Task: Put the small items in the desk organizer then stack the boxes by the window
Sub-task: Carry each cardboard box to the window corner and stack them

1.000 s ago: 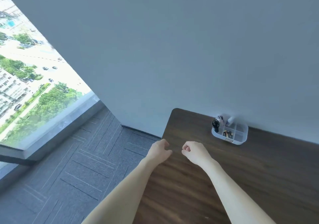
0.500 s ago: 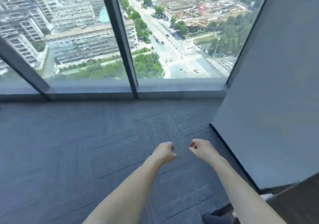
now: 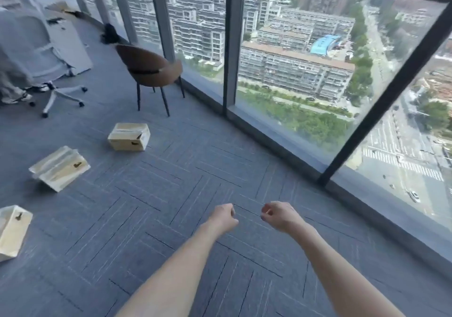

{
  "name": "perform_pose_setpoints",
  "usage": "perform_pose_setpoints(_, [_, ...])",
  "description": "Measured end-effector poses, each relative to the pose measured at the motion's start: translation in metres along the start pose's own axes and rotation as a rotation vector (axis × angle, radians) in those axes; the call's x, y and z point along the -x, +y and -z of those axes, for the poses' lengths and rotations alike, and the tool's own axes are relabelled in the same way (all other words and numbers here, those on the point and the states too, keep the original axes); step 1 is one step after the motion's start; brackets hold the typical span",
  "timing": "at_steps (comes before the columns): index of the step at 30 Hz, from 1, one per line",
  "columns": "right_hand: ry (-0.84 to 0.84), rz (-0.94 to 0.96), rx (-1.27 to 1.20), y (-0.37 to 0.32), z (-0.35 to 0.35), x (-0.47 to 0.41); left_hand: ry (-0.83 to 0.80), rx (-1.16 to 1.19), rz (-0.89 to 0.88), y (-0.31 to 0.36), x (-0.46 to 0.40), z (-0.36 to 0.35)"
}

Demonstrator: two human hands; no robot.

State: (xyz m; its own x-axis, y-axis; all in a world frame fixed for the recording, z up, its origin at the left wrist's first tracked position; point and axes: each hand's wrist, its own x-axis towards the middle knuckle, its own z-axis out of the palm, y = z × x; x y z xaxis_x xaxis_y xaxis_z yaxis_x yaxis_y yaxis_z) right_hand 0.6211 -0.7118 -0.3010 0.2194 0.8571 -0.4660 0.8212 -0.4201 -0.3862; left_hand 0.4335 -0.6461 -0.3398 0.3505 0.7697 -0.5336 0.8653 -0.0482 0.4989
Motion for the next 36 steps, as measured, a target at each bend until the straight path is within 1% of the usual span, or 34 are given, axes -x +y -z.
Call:
perform_pose_setpoints(8, [-0.165,0.299,0.133,-0.140,-0.010,-0.115,0.166,0.183,0.278,-0.099,-0.015,0.094])
perform_pose_setpoints(13, [-0.228,0.427,0.127,-0.200,-0.009,-0.201,0.288,0.242,0.428,-0.130,-0.052,0.153])
perform_pose_setpoints(17, [-0.292,0.445,0.115,-0.229,0.011,-0.265,0.317,0.261,0.505,-0.129,-0.094,0.193])
perform_pose_setpoints(24, [-0.314,0.451,0.113,-0.269,0.053,-0.379,0.387,0.337,0.527,-0.124,-0.175,0.266])
perform_pose_setpoints(31, [-0.370,0.452,0.129,-0.336,0.052,-0.461,0.432,0.416,0.576,-0.171,-0.238,0.324])
perform_pose_setpoints(36, [-0.420,0.465,0.161,-0.410,0.025,-0.518,0.403,0.457,0.597,-0.225,-0.283,0.372])
